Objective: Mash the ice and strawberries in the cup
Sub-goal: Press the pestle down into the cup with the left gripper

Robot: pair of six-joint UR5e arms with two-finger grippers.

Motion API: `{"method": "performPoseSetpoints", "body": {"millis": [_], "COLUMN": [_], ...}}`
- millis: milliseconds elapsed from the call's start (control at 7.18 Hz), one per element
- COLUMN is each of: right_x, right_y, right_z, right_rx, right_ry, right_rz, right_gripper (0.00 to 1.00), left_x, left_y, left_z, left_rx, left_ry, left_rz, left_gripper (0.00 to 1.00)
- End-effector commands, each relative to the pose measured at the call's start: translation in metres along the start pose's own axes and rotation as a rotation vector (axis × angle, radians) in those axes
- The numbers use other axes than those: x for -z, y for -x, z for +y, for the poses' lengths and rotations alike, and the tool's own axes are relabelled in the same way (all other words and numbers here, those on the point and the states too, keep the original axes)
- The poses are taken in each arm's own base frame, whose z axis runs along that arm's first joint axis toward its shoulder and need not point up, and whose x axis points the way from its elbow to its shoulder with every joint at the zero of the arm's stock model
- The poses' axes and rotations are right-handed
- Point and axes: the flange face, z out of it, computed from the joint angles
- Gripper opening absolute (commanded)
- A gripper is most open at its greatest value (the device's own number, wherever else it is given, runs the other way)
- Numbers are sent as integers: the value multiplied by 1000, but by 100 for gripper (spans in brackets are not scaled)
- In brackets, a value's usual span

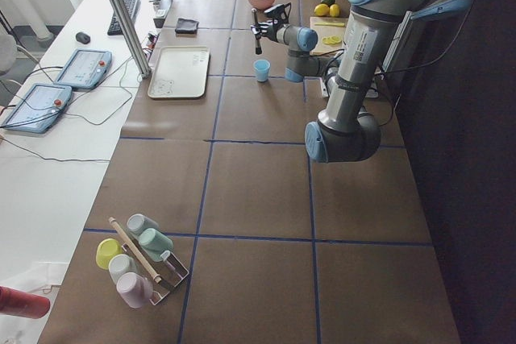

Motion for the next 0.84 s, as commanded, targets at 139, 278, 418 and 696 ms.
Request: {"method": "performPoseSetpoints", "body": {"millis": [139, 278, 418, 696], "right_x": [1, 1, 1, 1], "right_y": [1, 1, 1, 1], "right_z": [0, 0, 0, 0], "right_rx": [3, 2, 2, 2], "right_ry": [-3, -2, -2, -2], "right_rz": [-1, -1, -1, -1], "right_gripper": [99, 99, 99, 99], "left_x": [-2, -6, -6, -8], "left_y": [-7, -12, -12, -14], "left_z": [20, 45, 49, 61], "left_rx": [-28, -41, -43, -51], "left_ry": [24, 64, 64, 85], "left_rz": [10, 2, -13, -15], "left_gripper": [0, 1, 0, 0]}}
